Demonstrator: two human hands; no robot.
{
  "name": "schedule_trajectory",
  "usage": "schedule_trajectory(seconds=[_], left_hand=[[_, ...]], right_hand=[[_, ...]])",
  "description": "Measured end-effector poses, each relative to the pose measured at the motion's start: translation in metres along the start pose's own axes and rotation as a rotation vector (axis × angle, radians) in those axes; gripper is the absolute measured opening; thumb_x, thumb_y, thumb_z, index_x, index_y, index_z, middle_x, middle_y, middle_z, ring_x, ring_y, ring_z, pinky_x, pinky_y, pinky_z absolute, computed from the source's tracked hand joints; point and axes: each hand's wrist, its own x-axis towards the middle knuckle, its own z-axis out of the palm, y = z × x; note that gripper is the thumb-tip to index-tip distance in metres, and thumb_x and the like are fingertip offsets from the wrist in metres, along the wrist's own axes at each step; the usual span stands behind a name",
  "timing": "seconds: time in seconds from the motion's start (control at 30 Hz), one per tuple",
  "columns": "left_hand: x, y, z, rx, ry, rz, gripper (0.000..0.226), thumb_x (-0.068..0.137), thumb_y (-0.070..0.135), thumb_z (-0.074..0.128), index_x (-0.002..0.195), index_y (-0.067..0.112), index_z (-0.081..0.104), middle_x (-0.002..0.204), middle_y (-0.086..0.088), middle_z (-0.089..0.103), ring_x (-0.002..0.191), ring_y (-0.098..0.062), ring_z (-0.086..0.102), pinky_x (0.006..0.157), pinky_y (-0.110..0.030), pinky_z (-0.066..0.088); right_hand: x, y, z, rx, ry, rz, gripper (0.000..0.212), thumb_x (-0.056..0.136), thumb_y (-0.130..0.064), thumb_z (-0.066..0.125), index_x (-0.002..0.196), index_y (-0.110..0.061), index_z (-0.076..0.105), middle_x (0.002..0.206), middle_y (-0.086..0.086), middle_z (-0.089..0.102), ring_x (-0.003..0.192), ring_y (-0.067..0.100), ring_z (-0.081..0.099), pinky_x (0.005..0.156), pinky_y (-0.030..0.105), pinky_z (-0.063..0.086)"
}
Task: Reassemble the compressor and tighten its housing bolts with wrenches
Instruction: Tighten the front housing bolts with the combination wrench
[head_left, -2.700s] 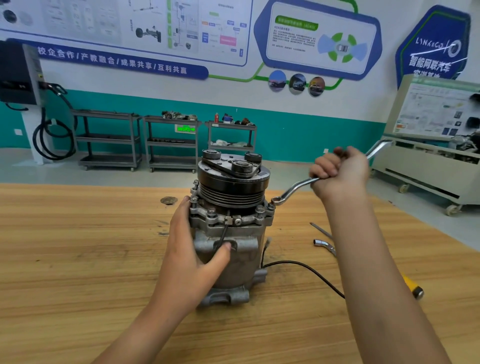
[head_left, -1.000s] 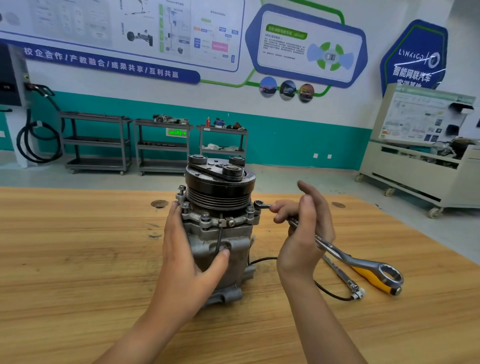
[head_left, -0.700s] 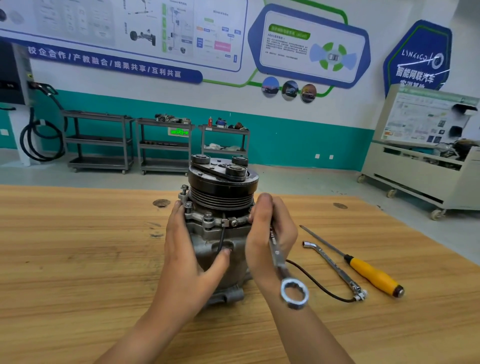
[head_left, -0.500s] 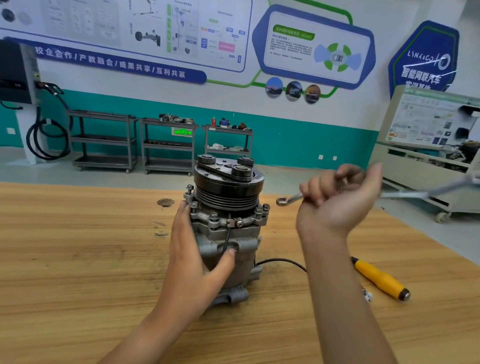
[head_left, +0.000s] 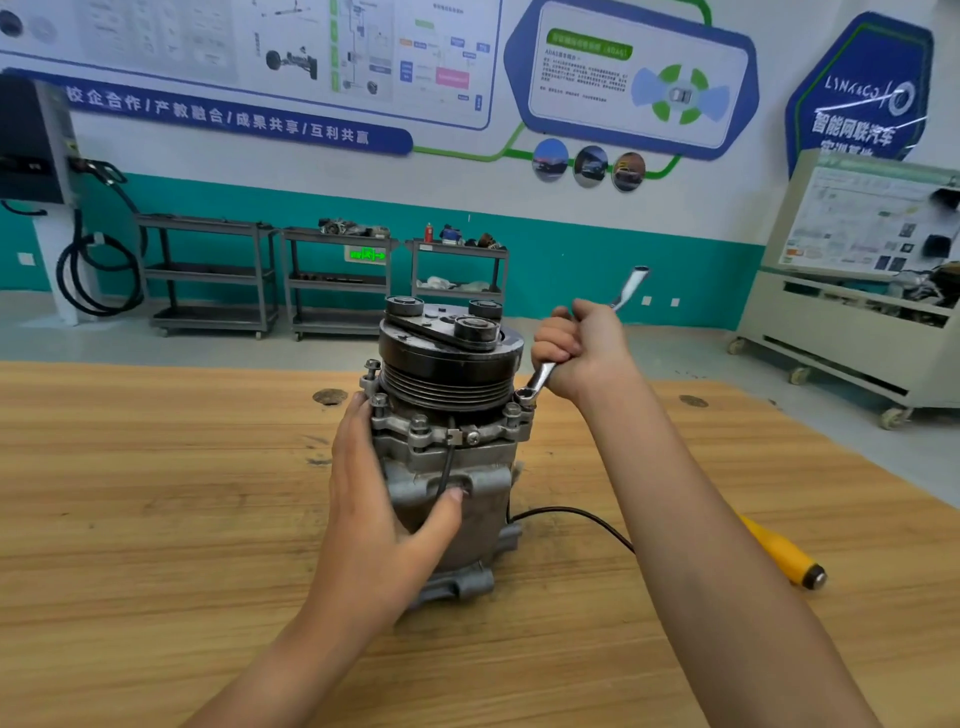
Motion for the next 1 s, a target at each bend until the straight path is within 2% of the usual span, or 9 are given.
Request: schedule_trajectory(seconds=[0.13, 0.27, 0.33, 0.4, 0.5, 0.63, 0.8, 0.9, 1.0], left_hand=[[0.0, 0.001, 0.001, -0.006, 0.009, 0.0, 0.087, 0.069, 0.036, 0.062, 0.138, 0.039, 0.01, 0.152, 0.006, 0.021, 0.141, -0.008, 0.018, 0.115, -0.032, 0.019], [-0.001, -0.002, 0.002, -0.001, 0.012, -0.009, 0.09, 0.07, 0.037, 0.063, 0.144, 0.033, 0.012, 0.152, 0.007, 0.02, 0.141, -0.007, 0.018, 0.115, -0.033, 0.02], [0.0, -0.003, 0.001, 0.005, 0.019, 0.009, 0.089, 0.075, 0.03, 0.069, 0.144, 0.03, 0.012, 0.152, 0.005, 0.021, 0.141, -0.009, 0.019, 0.116, -0.034, 0.02], [0.001, -0.004, 0.001, 0.008, 0.019, 0.023, 0.089, 0.077, 0.022, 0.073, 0.142, 0.033, 0.012, 0.152, 0.004, 0.021, 0.141, -0.01, 0.019, 0.115, -0.034, 0.02], [0.001, -0.001, 0.001, 0.009, 0.018, 0.026, 0.086, 0.072, 0.034, 0.065, 0.137, 0.041, 0.01, 0.152, 0.006, 0.021, 0.141, -0.008, 0.018, 0.114, -0.029, 0.019], [0.0, 0.001, 0.001, 0.005, 0.008, 0.026, 0.082, 0.069, 0.038, 0.061, 0.129, 0.053, 0.008, 0.151, 0.012, 0.019, 0.14, -0.002, 0.016, 0.11, -0.02, 0.016], [-0.001, -0.001, 0.001, 0.003, 0.012, 0.032, 0.083, 0.069, 0.036, 0.062, 0.131, 0.05, 0.009, 0.149, 0.013, 0.021, 0.139, -0.002, 0.018, 0.109, -0.017, 0.017], [-0.002, 0.0, 0.001, -0.009, 0.019, 0.02, 0.083, 0.069, 0.035, 0.062, 0.131, 0.05, 0.008, 0.148, 0.014, 0.021, 0.138, -0.002, 0.018, 0.109, -0.018, 0.017], [-0.002, -0.001, 0.002, -0.025, 0.015, -0.007, 0.087, 0.076, 0.03, 0.069, 0.143, 0.035, 0.013, 0.148, 0.013, 0.022, 0.138, -0.004, 0.02, 0.113, -0.026, 0.021]], right_hand=[[0.002, 0.009, 0.0, -0.106, -0.029, 0.06, 0.04, 0.102, -0.023, 0.031, 0.063, -0.014, 0.033, 0.031, -0.006, 0.021, 0.02, 0.004, 0.018, 0.022, 0.015, 0.012], [-0.001, 0.006, -0.006, -0.059, -0.038, 0.039, 0.041, 0.101, -0.023, 0.032, 0.061, -0.014, 0.034, 0.031, -0.006, 0.02, 0.02, 0.005, 0.017, 0.022, 0.016, 0.013], [-0.001, -0.004, -0.004, -0.009, -0.042, 0.012, 0.042, 0.101, -0.026, 0.032, 0.061, -0.015, 0.035, 0.032, -0.006, 0.021, 0.021, 0.006, 0.018, 0.023, 0.015, 0.013], [0.003, -0.011, -0.004, 0.052, -0.03, 0.007, 0.043, 0.101, -0.026, 0.032, 0.06, -0.015, 0.034, 0.032, -0.006, 0.021, 0.021, 0.007, 0.018, 0.024, 0.014, 0.012], [0.01, -0.006, -0.008, 0.068, 0.005, 0.039, 0.043, 0.101, -0.024, 0.032, 0.059, -0.015, 0.032, 0.032, -0.005, 0.02, 0.021, 0.007, 0.018, 0.025, 0.015, 0.011], [0.017, 0.001, -0.01, 0.034, 0.007, 0.103, 0.041, 0.1, -0.018, 0.033, 0.059, -0.015, 0.031, 0.032, -0.005, 0.021, 0.02, 0.007, 0.019, 0.022, 0.016, 0.014], [0.02, 0.004, -0.008, -0.041, -0.043, 0.161, 0.042, 0.101, -0.02, 0.033, 0.06, -0.014, 0.032, 0.031, -0.005, 0.022, 0.019, 0.006, 0.02, 0.023, 0.014, 0.013], [0.016, 0.006, -0.011, -0.007, -0.008, 0.089, 0.042, 0.101, -0.021, 0.033, 0.059, -0.015, 0.031, 0.032, -0.006, 0.022, 0.021, 0.006, 0.019, 0.023, 0.015, 0.014], [0.007, 0.007, -0.016, 0.051, 0.073, -0.09, 0.036, 0.098, -0.017, 0.031, 0.062, -0.018, 0.029, 0.033, -0.007, 0.02, 0.023, 0.006, 0.018, 0.025, 0.016, 0.016]])
